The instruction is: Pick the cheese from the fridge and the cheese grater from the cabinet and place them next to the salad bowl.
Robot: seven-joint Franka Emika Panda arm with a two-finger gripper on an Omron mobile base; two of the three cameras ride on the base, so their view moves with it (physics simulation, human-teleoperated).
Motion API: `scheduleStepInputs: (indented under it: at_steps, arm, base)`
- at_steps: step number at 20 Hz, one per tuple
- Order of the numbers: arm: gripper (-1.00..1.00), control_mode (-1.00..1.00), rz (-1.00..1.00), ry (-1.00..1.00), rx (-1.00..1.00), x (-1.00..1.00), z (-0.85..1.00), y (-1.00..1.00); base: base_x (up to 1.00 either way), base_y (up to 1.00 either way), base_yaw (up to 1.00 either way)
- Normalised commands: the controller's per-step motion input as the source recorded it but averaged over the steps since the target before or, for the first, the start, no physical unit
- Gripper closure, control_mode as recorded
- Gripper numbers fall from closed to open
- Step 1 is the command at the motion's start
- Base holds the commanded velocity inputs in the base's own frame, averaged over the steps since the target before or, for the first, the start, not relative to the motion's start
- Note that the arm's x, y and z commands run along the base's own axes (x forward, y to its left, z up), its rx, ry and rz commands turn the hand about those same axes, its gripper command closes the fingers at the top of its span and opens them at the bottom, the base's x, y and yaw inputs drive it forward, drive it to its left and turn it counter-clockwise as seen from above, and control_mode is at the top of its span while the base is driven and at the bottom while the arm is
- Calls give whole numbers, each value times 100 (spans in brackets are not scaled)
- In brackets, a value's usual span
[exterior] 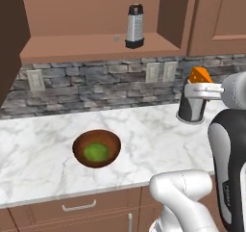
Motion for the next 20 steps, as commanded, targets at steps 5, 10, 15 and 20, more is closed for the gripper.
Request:
scheduleStepInputs:
  at_steps: [5,10,15,20]
  arm:
    - [100,100,0,0,0,0,0,0]
    - [100,100,0,0,0,0,0,0]
    - [100,100,0,0,0,0,0,0]
    - [100,100,0,0,0,0,0,0]
  base:
    - [-27,49,2]
    - [-46,54,26]
    - [-6,-4,4]
    - [66,26,-17]
